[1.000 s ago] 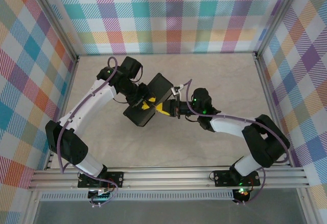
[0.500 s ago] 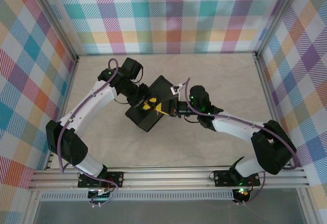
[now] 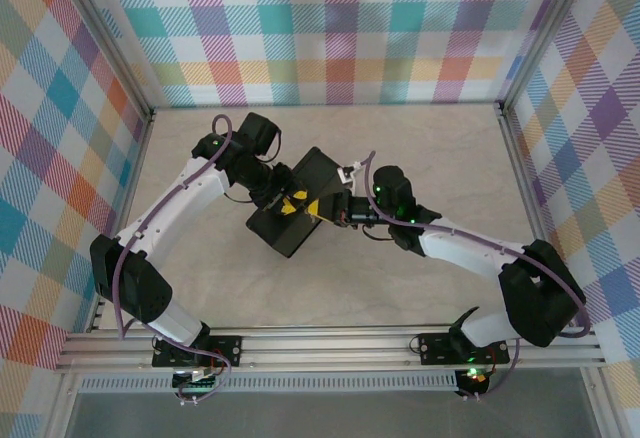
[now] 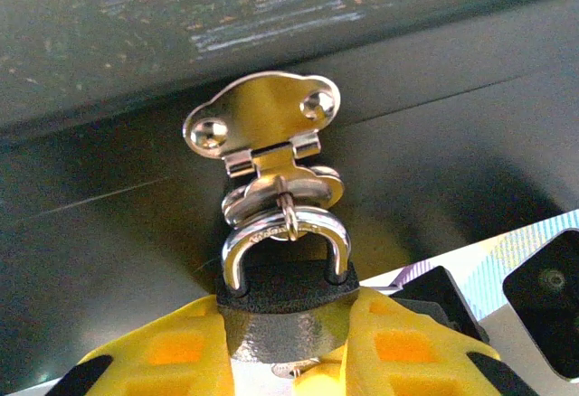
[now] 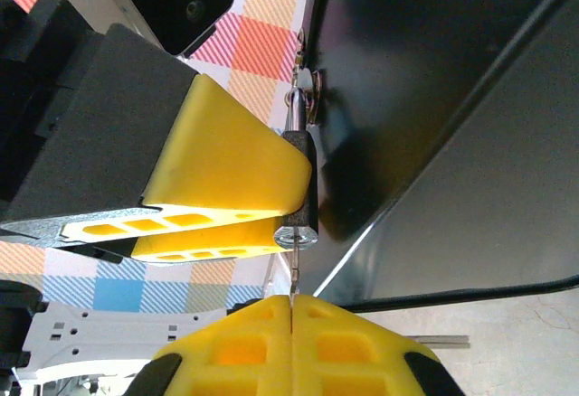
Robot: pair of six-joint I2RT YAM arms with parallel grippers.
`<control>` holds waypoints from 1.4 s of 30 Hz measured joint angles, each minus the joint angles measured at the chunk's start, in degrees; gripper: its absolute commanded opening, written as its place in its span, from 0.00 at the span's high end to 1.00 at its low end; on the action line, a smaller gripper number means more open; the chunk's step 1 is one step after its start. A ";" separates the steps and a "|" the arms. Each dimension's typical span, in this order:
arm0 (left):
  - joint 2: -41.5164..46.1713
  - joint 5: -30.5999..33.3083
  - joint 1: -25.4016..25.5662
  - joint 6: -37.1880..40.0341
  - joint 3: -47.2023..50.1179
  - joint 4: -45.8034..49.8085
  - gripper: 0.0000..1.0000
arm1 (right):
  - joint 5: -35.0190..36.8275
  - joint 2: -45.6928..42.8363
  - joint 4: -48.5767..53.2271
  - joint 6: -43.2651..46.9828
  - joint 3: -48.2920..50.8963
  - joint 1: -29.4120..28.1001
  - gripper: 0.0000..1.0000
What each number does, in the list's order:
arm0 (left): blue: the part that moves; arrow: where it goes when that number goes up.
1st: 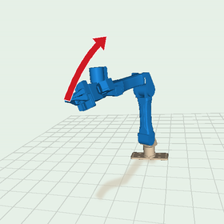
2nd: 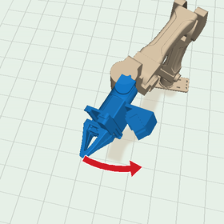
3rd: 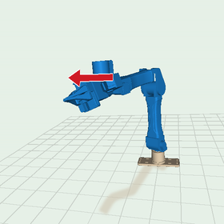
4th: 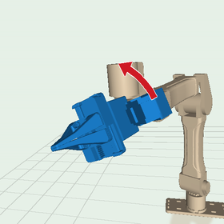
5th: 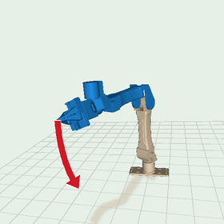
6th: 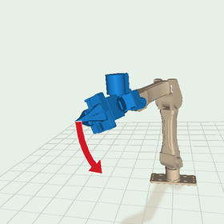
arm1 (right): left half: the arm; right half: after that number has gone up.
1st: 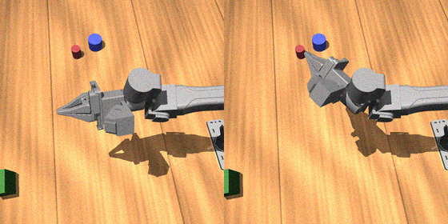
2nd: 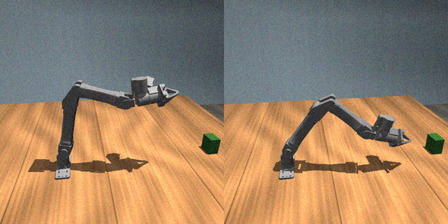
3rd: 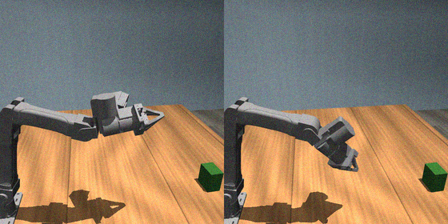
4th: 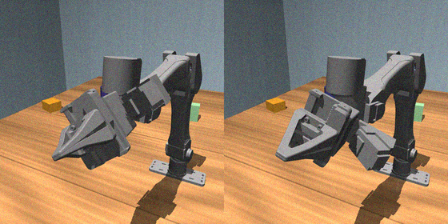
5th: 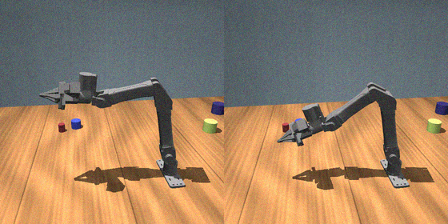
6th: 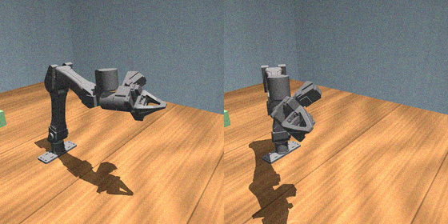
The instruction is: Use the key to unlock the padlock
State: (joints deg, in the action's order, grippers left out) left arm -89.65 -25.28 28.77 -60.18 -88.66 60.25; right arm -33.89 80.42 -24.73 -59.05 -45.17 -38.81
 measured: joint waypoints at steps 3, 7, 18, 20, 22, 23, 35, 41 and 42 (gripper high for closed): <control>0.00 -0.07 0.02 0.11 0.00 0.02 1.00 | -0.72 0.42 -0.42 -0.02 -0.04 0.07 1.00; 0.00 1.09 -0.09 0.20 0.00 0.17 1.00 | -1.53 2.16 -0.81 -0.02 -1.36 -0.44 1.00; 1.27 1.55 -0.83 -2.58 2.67 -3.26 1.00 | -0.59 6.16 -6.71 -4.48 -2.08 -0.76 0.93; 1.27 1.57 -0.85 -2.62 2.64 -3.30 1.00 | -0.55 6.16 -6.75 -4.96 -2.08 -0.74 0.88; 1.27 1.53 -0.85 -2.60 2.64 -3.23 1.00 | -0.37 6.10 -6.64 -4.94 -2.08 -0.79 0.84; 1.27 1.51 -0.85 -2.58 2.62 -3.23 1.00 | -0.35 5.92 -6.47 -4.83 -2.08 -0.74 0.81; 1.31 -0.26 -1.36 -1.90 2.84 -1.14 1.00 | 1.79 -8.72 13.00 15.21 -1.44 4.52 0.71; 1.31 -0.63 -1.36 -1.88 2.93 -0.46 1.00 | 7.43 -11.96 21.40 39.43 -3.26 0.59 0.65; 1.27 -0.63 -1.36 -1.88 2.93 -0.39 1.00 | 8.76 -12.33 21.09 43.15 -3.08 -0.22 0.65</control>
State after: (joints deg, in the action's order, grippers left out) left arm -88.38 -25.91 27.42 -62.06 -85.73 59.86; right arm -25.12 68.10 -3.64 -15.90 -48.25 -39.03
